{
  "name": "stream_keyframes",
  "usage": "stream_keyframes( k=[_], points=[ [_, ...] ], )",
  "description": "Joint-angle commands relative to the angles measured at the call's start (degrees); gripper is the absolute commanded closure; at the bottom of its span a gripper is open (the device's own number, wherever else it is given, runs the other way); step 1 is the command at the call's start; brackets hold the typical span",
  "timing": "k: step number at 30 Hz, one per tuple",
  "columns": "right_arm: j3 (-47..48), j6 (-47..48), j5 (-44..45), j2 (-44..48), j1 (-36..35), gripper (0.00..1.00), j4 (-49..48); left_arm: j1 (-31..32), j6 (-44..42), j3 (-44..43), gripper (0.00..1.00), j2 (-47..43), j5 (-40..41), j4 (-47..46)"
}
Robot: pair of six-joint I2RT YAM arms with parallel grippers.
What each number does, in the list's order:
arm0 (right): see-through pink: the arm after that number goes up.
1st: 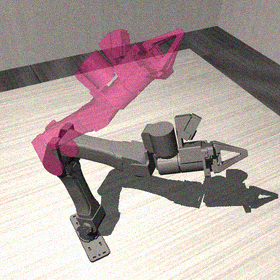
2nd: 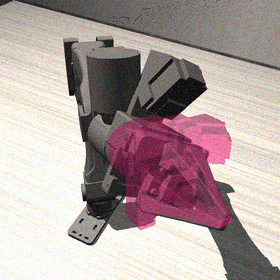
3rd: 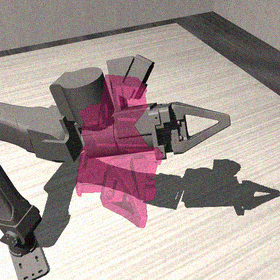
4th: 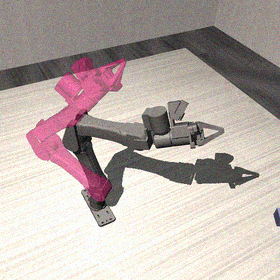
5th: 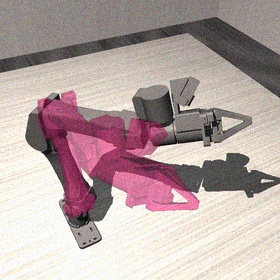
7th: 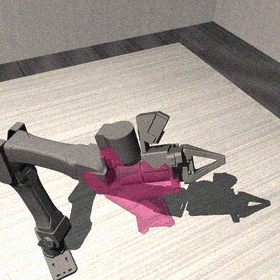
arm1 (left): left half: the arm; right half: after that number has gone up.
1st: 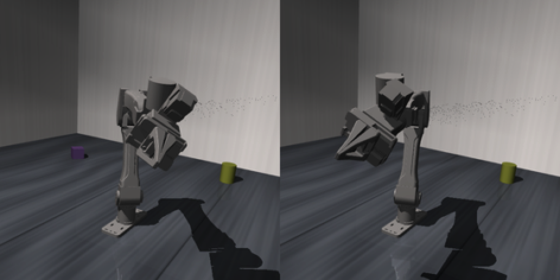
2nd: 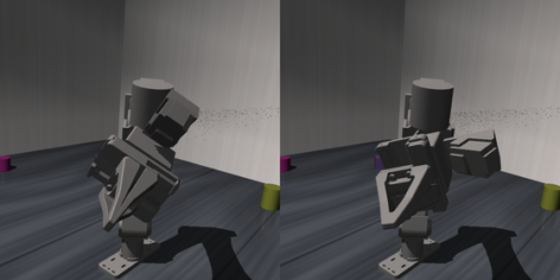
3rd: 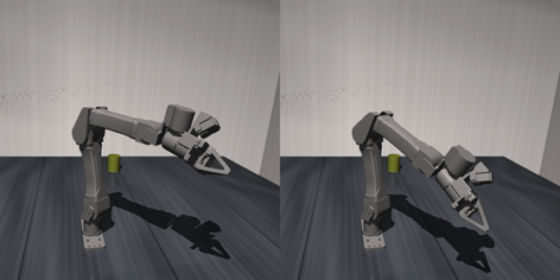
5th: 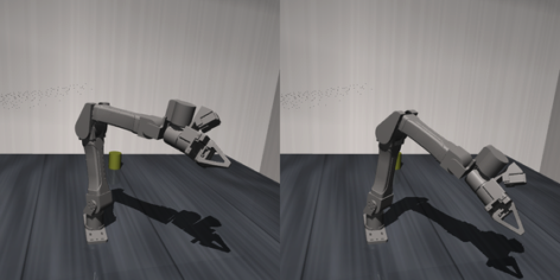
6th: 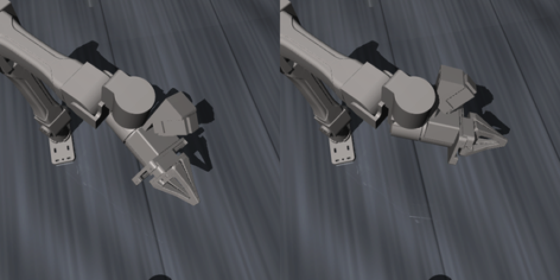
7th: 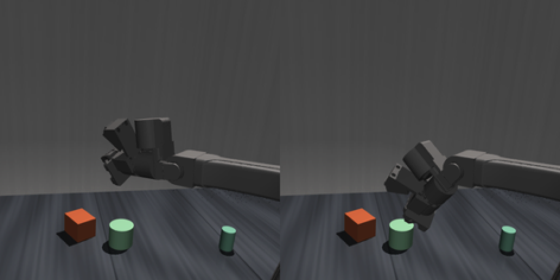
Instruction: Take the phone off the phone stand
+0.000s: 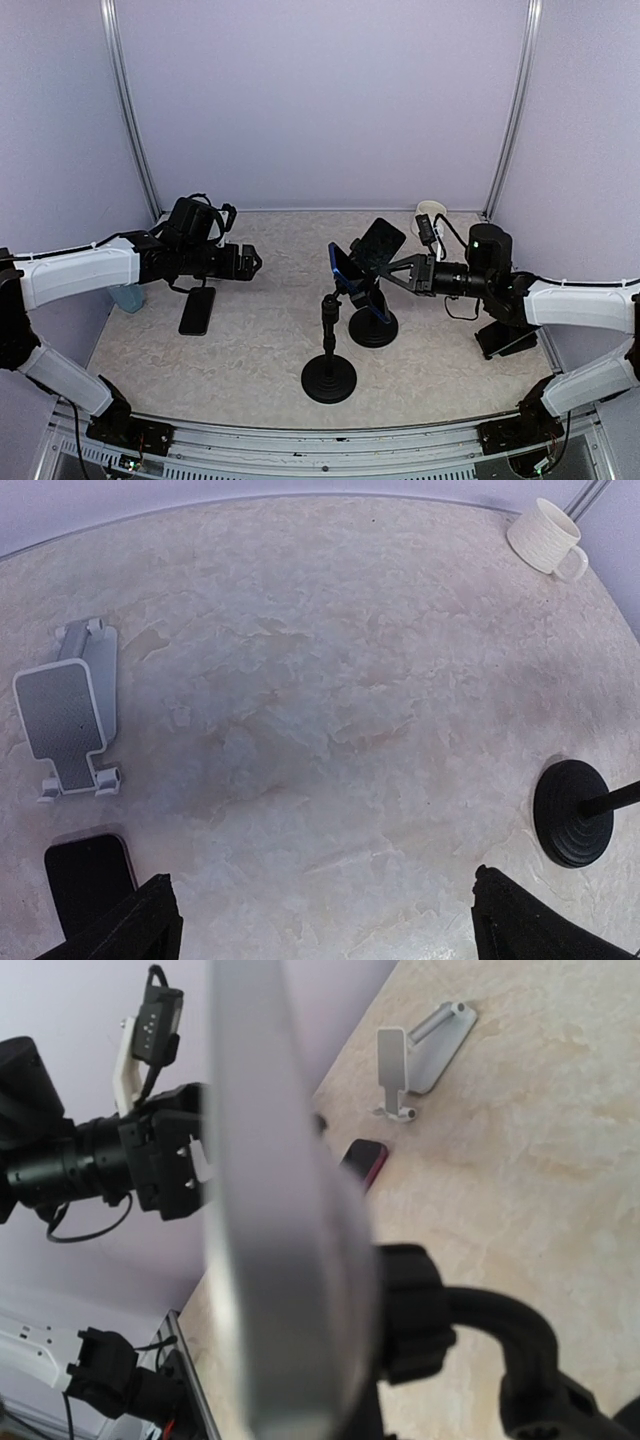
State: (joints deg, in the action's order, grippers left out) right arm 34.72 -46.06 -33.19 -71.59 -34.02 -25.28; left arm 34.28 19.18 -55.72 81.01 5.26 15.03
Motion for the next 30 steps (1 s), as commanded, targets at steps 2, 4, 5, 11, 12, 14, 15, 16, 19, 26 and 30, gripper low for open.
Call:
stream_keyframes(
  k=[2,4,5,11,12,14,15,16,19,26,30],
  points=[
    [4.97,1.93,-0.08,-3.14,-0.52,1.0,-5.74,0.53,-1.12,-2.97,0.01,0.14,-0.74,-0.9],
    [6.26,2.09,-0.41,-4.5,-0.52,1.0,-6.5,0.57,-1.47,-3.43,0.01,0.17,-1.0,-0.88],
    [6.72,2.16,-0.53,-5.24,-0.52,1.0,-6.85,0.59,-1.66,-3.61,0.01,0.19,-1.08,-0.73],
    [9.84,2.12,-1.45,-8.96,-0.56,1.0,-9.48,0.61,-2.6,-4.29,0.01,-0.12,-1.06,-0.26],
    [10.46,2.17,-1.44,-9.52,-0.53,1.0,-9.83,0.61,-2.63,-4.38,0.01,-0.12,-1.15,-0.33],
    [11.78,2.28,-1.44,-10.94,-0.52,1.0,-10.56,0.63,-3.08,-4.66,0.01,-0.09,-1.36,-0.43],
    [12.53,2.23,-1.58,-11.78,-0.52,1.0,-11.14,0.63,-3.31,-4.97,0.01,-0.07,-1.45,-0.44],
    [13.62,2.09,-1.8,-13.12,-0.52,1.0,-11.54,0.61,-3.66,-5.34,0.01,0.04,-1.61,-0.33],
    [15.79,1.57,-2.38,-16.02,-0.52,1.0,-13.13,0.61,-4.73,-6.71,0.01,0.4,-2.25,0.08],
    [19.94,-0.35,-3.07,-22.19,-0.53,1.0,-16.26,2.54,-8.16,-10.5,0.01,1.55,-6.37,-0.5],
    [21.95,-1.67,-3.52,-25.22,-0.67,1.0,-17.94,5.27,-9.8,-14.8,0.01,5.41,-5.92,0.53]
  ],
)
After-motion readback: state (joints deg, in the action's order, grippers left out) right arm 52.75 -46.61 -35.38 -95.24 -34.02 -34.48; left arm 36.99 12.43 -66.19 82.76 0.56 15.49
